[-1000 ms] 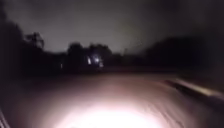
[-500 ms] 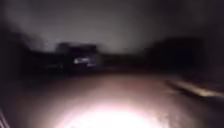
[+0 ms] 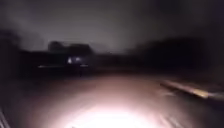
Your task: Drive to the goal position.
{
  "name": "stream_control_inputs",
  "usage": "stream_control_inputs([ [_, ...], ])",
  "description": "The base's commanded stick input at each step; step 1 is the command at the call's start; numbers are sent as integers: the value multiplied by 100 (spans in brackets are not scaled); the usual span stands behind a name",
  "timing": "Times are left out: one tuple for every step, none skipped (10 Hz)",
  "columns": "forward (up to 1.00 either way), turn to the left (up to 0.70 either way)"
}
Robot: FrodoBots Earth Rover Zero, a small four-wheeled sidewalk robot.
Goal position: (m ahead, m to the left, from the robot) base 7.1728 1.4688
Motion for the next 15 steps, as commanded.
stream_control_inputs([
  [70, 0],
  [70, 0],
  [70, 0],
  [70, 0],
  [70, 0],
  [70, 0],
  [70, 0],
  [70, 0],
  [70, 0],
  [70, 0],
  [70, 0],
  [70, 0],
  [70, 0],
  [70, 0],
  [70, 0],
])
